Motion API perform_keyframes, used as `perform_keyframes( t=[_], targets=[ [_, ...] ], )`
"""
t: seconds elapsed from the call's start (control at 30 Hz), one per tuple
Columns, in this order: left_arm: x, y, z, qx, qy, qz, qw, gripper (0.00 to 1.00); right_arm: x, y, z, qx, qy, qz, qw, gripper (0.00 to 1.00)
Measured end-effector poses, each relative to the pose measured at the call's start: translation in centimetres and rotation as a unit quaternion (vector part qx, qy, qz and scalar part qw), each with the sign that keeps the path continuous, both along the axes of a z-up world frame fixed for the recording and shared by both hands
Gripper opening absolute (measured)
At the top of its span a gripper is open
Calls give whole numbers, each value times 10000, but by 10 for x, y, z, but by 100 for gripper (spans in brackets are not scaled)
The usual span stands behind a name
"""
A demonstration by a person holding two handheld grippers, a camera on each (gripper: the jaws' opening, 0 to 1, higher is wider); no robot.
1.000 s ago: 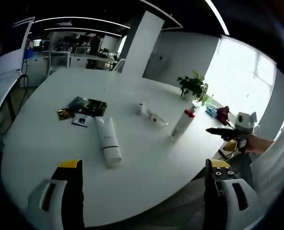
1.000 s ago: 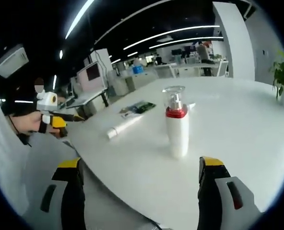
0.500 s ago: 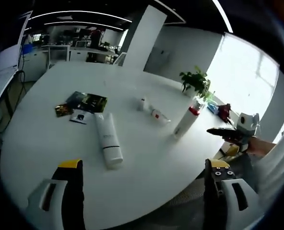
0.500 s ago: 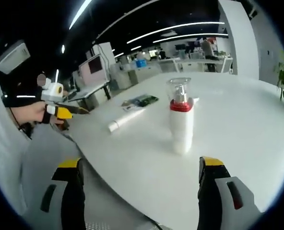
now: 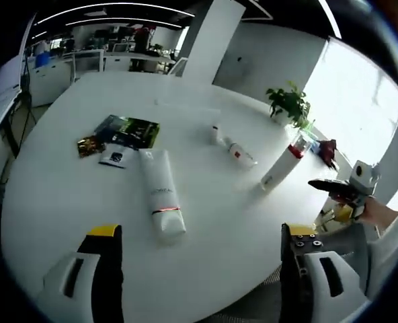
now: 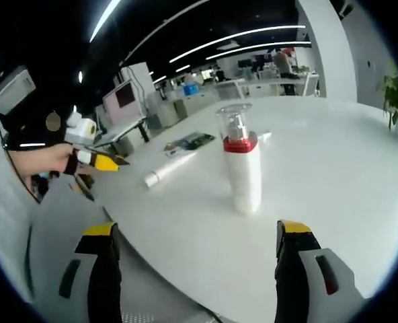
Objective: Arrange the skincare products in the storage area until every visible bottle or jar stands upright without overlapping.
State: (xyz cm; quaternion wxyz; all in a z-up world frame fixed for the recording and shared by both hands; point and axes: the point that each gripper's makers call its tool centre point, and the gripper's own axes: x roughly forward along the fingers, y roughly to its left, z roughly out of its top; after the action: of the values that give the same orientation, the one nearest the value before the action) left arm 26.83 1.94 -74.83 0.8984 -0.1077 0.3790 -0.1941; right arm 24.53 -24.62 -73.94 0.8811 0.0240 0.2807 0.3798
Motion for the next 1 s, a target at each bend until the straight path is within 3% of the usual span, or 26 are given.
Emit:
perform_keyframes(
  t=[0.23,0.37,0.57,0.63,0.87,1.0],
  targets=[
    [16,-5,-9,91,299,-64,9995,89,4,-2,-5,24,105,-72,9999,96],
    [28,-5,-23,236,609,-83,9978,86,5,-4,-5,12,107,-113,9999,96],
    [40,-1,-41,781,1128,-135,9905,83,4,-9,-11,5,193,-196,9996,95],
    [45,-1,-46,810,1322,-82,9879,78,3,-10,-15,8,237,-227,9995,95],
    [68,3,-59,1006,1524,39,9832,74,2,-7,-22,60,373,-273,9989,95],
    [75,2,-56,1125,1553,45,9814,73,3,-7,-23,105,405,-312,9986,94]
  ],
)
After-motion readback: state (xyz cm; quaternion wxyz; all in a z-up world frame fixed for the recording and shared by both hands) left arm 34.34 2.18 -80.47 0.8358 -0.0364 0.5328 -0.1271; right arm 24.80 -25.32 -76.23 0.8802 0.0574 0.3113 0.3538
